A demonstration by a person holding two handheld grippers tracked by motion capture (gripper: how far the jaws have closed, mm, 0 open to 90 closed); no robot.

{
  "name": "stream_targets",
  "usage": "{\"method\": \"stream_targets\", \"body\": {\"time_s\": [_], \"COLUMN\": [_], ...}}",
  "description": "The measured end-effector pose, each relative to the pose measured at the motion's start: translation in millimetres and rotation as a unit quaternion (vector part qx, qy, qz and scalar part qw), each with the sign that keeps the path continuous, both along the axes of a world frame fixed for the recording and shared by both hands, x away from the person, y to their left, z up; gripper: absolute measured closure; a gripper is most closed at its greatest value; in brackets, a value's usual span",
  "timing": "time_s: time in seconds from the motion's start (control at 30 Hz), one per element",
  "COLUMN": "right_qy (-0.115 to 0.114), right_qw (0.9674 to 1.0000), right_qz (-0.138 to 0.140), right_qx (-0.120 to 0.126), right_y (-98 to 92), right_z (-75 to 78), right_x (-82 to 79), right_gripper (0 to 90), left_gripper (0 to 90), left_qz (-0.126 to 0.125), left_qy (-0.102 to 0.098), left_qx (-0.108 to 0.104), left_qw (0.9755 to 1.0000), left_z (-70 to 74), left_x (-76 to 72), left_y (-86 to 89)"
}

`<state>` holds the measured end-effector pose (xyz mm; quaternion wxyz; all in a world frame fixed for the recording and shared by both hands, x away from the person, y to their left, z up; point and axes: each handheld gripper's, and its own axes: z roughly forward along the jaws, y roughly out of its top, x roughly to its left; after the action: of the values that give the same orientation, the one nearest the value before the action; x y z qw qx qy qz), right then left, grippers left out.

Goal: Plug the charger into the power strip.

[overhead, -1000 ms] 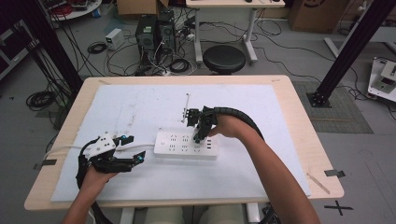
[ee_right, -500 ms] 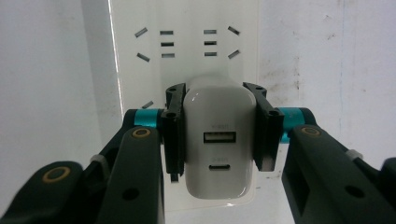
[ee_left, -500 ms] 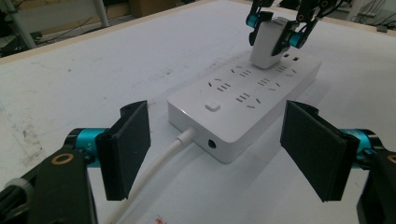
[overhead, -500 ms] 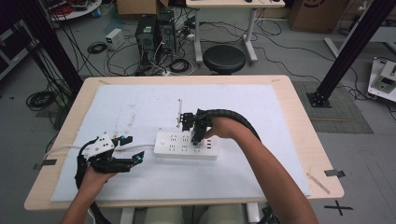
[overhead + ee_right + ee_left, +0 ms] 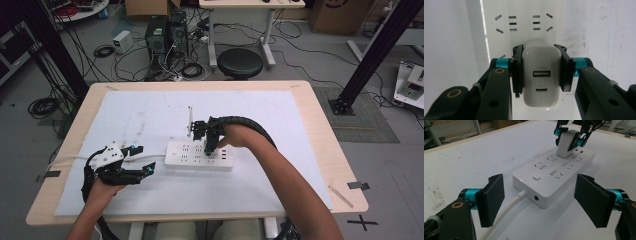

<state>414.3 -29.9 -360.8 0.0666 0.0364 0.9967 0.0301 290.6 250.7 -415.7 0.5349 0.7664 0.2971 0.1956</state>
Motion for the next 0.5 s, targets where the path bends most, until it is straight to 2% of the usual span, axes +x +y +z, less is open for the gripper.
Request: {"method": "stream_targets", "body": {"time_s": [0.1, 0.3, 0.37, 0.5], "right_qy": [-0.002, 0.002, 0.005, 0.0], "right_qw": [1.0, 0.9999, 0.9996, 0.9993], "right_qz": [-0.001, -0.006, -0.004, 0.0], "right_qx": [-0.007, 0.009, 0.028, 0.037], "right_y": [1.6, -2.0, -7.3, -9.7], "right_z": [-0.6, -1.5, -2.1, -2.5], "right_x": [-1.0, 0.1, 1.3, -0.5], "right_gripper": [64.0, 63.8, 63.6, 63.4], "left_gripper": [24.3, 24.3, 24.3, 24.3], "left_qz": [0.002, 0.005, 0.006, 0.006], "left_qy": [0.001, -0.002, 0.0, 0.0], "left_qx": [-0.003, -0.002, -0.004, -0.006], "left_qw": [1.0, 1.0, 1.0, 1.0], "left_z": [-0.2, -0.2, -0.4, -0.7], "left_x": [-0.8, -2.3, -3.0, -4.0], "left_y": [-0.1, 2.5, 1.9, -0.3]}}
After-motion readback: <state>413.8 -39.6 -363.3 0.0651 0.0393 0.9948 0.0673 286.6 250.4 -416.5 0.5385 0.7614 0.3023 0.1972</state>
